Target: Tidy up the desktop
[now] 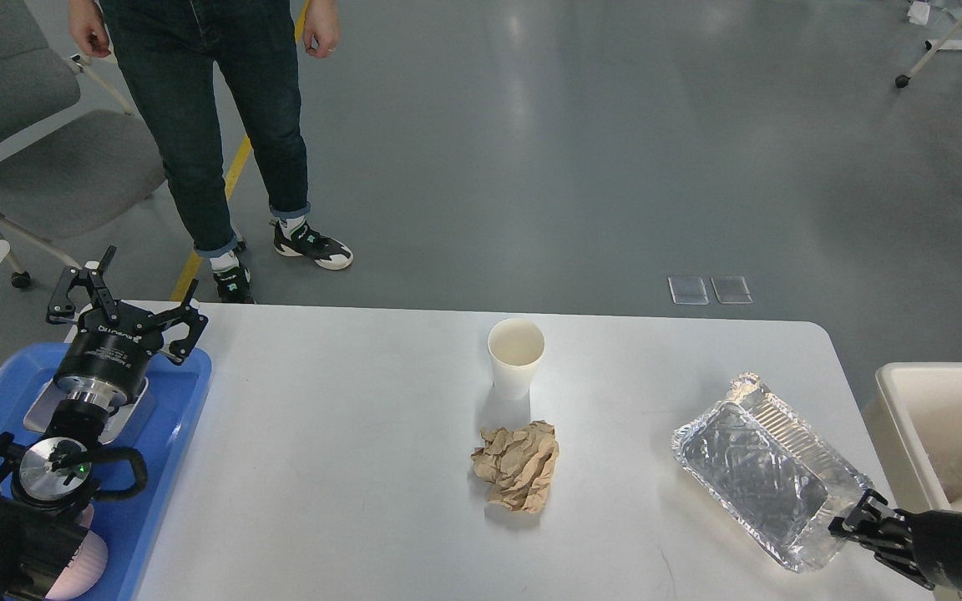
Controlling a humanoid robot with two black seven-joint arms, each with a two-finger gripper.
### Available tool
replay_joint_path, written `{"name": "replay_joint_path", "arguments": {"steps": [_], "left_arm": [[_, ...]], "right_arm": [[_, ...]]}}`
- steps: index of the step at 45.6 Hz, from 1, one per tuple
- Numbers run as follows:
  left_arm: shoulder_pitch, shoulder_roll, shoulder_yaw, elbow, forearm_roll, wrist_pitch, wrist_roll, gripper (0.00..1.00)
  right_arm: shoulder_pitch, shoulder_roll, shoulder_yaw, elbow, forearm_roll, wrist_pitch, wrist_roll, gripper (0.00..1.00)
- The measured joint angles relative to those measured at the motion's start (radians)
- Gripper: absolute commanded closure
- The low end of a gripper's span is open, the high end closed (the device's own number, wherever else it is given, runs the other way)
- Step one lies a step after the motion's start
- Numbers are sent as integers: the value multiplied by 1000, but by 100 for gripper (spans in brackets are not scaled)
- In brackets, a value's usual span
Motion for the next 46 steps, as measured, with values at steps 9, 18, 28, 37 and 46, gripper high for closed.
{"name": "replay_joint_path", "arguments": {"steps": [9,18,28,37,46], "left_arm": [[7,7,-1,0,0,-5,-1,2],[0,8,-1,-2,0,2,3,2],[-20,30,0,-5,31,-5,13,2],[-74,43,0,-5,146,-7,14,2],[-120,45,0,-5,255,-7,9,2]], "right_arm": [[2,18,2,0,-1,-45,4,100],[41,-22,1,43,-10,-38,42,100],[185,-129,1,251,-162,8,75,100],[287,-153,-5,330,-382,48,64,100],[374,-150,-7,350,-495,134,62,100]]}}
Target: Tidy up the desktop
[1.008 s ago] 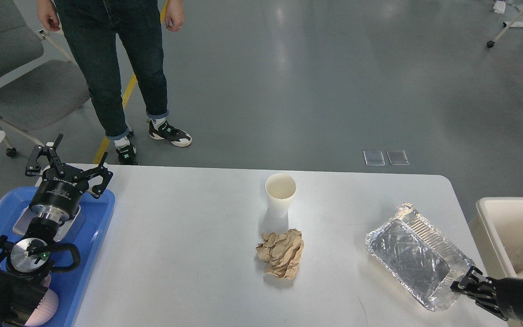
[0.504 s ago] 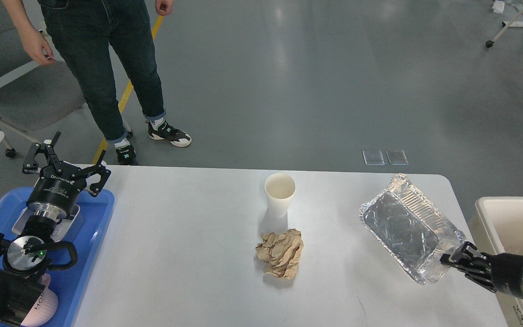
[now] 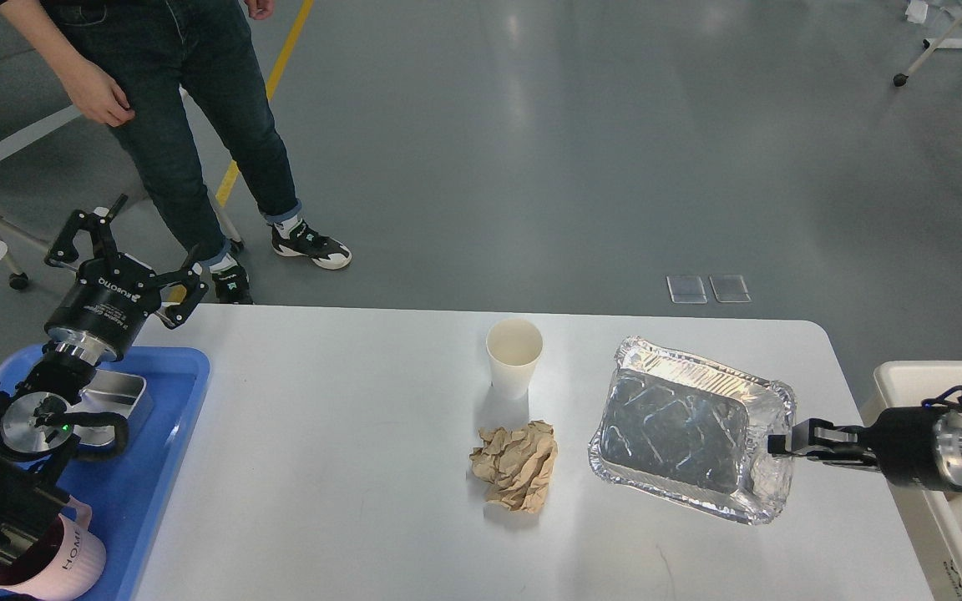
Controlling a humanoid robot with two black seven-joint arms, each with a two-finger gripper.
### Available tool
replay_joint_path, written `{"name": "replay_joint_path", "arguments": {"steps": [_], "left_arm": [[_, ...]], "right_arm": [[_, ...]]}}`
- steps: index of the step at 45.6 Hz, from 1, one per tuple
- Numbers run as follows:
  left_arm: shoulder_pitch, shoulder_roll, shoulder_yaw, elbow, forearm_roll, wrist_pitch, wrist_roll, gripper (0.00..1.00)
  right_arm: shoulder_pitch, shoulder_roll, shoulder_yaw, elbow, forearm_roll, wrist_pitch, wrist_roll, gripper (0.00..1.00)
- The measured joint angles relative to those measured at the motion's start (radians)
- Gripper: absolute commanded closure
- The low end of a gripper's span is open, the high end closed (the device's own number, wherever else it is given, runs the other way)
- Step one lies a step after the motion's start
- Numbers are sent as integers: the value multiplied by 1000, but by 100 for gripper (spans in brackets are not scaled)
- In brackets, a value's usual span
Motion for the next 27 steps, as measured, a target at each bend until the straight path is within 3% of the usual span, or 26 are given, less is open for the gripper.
{"name": "replay_joint_path", "arguments": {"steps": [10,27], "left_arm": [[-54,15,0,1,147,1,2,2],[-73,23,0,-2,306,18,-1,2]], "right_arm": [[54,49,-3,12,-14,95,-6,100],[72,172,-12,-3,-7,113,-10,100]]}}
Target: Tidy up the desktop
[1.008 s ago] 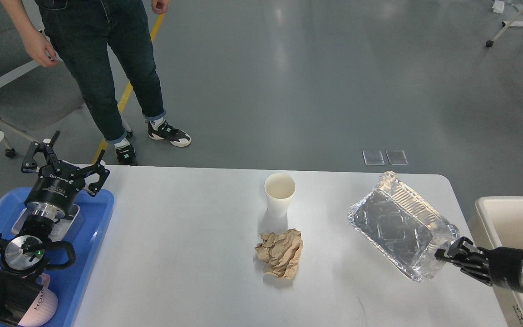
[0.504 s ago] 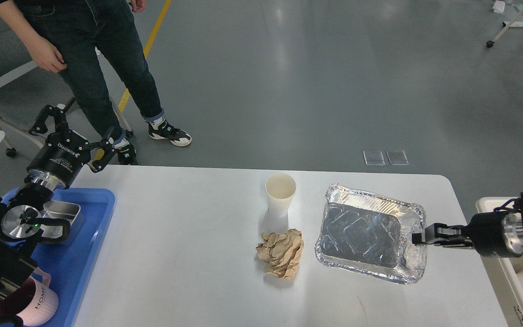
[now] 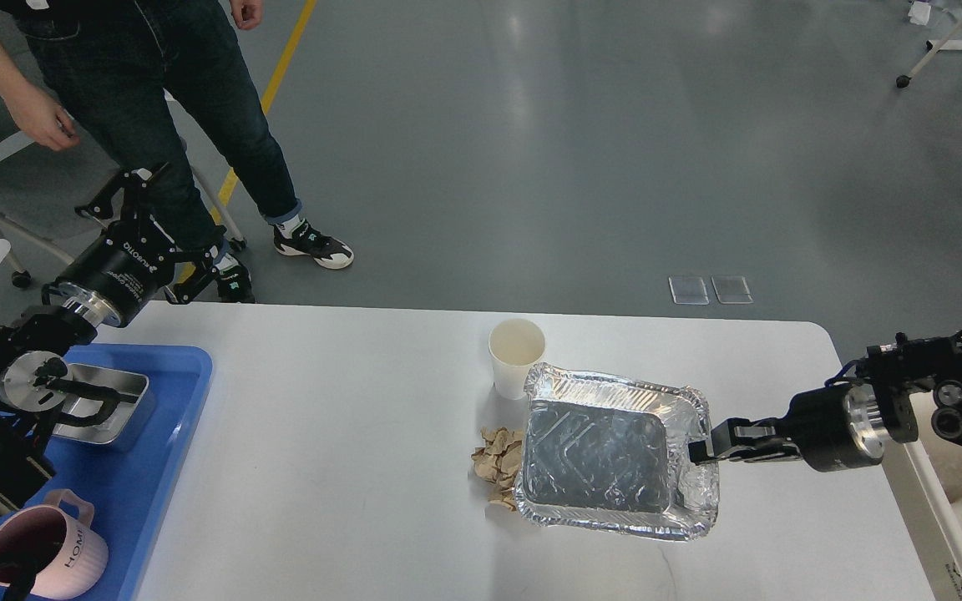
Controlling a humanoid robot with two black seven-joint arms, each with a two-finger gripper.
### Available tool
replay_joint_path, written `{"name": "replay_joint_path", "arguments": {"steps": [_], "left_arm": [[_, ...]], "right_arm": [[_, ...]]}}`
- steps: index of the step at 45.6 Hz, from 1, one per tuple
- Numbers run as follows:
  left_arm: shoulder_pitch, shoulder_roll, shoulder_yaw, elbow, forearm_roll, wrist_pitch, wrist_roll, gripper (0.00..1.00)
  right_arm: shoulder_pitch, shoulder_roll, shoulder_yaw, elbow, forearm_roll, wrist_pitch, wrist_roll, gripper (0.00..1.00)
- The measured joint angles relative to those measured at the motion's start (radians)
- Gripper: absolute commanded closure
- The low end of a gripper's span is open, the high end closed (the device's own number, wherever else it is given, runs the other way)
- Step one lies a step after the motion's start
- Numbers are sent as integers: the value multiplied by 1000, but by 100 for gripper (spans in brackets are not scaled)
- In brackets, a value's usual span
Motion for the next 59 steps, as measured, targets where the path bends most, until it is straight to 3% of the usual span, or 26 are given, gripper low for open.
{"name": "replay_joint_path", "arguments": {"steps": [9,13,19,22,29,33,37,44,47,52,59], "left_arm": [[43,-7,15,-76,10,3,-7,2],[93,11,76,-215,73,37,-18,2],[171,127,191,-490,190,183,-11,2],[190,234,275,-622,206,227,33,2],[213,504,380,-820,170,267,233,2],[260,673,390,-946,156,264,256,2],[313,843,386,-1060,155,245,213,2],[333,1123,382,-1118,160,128,1,2],[331,1217,377,-1120,163,51,-53,2],[298,1337,371,-1106,164,-47,-79,2],[245,1409,378,-1085,165,-155,-72,2]], "right_arm": [[8,7,-4,-8,7,-6,-1,100],[10,0,-4,-9,10,-8,-2,100],[21,-14,-1,-7,16,-9,-2,100],[34,-18,0,-6,27,-10,-2,100],[61,-19,1,-6,53,-11,-2,100],[69,-18,4,-7,58,-12,-3,100],[83,-16,5,-8,62,-12,-3,100],[100,-16,6,-8,63,-12,-3,100],[103,-17,7,-8,63,-12,-3,100],[108,-22,8,-8,63,-11,-2,100],[111,-24,9,-8,75,-11,-2,100]]}}
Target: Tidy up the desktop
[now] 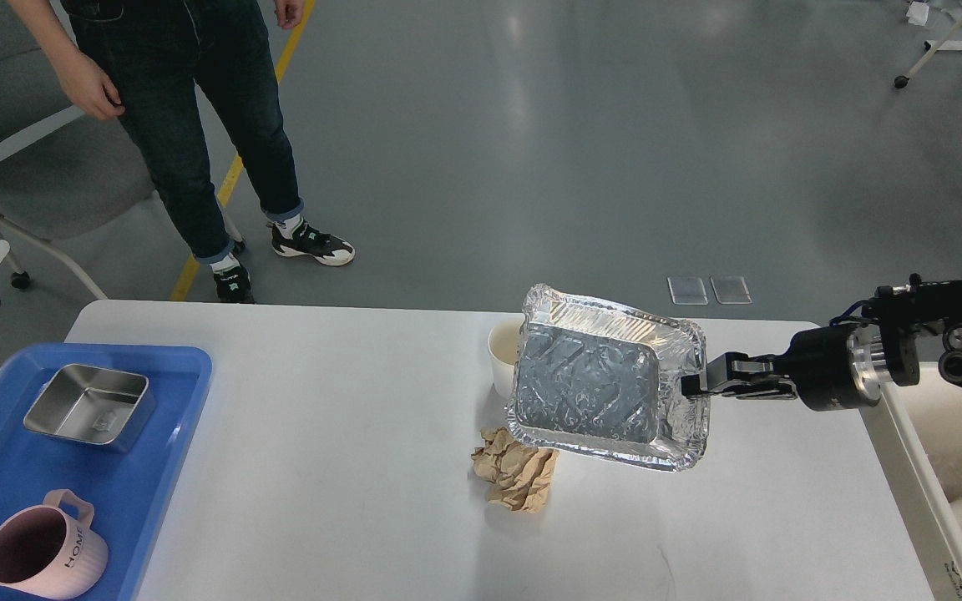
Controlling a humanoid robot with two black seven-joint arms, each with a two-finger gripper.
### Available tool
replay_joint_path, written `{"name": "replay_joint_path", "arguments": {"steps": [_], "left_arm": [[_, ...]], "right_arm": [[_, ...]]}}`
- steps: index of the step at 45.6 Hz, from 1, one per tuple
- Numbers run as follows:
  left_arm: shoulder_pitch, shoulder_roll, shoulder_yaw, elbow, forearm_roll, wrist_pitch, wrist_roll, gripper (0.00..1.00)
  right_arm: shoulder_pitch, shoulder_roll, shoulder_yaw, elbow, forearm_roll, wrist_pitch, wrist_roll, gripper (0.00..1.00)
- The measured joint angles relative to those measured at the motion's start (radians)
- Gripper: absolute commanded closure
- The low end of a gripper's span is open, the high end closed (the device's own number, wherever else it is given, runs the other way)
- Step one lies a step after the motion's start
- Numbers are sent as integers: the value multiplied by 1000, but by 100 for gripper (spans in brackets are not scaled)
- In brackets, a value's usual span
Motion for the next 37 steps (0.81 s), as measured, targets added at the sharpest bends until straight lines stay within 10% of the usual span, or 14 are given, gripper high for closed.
{"name": "replay_joint_path", "arguments": {"steps": [14,28,37], "left_arm": [[-30,-112,-15,65,7,39,187,2],[-271,-611,-28,227,162,-45,568,2],[-419,-1003,52,468,387,-61,601,1]], "right_arm": [[1,0,0,-7,3,-2,0,100],[-5,0,3,-9,3,-10,0,100],[-27,14,-10,-19,0,-3,0,100]]}}
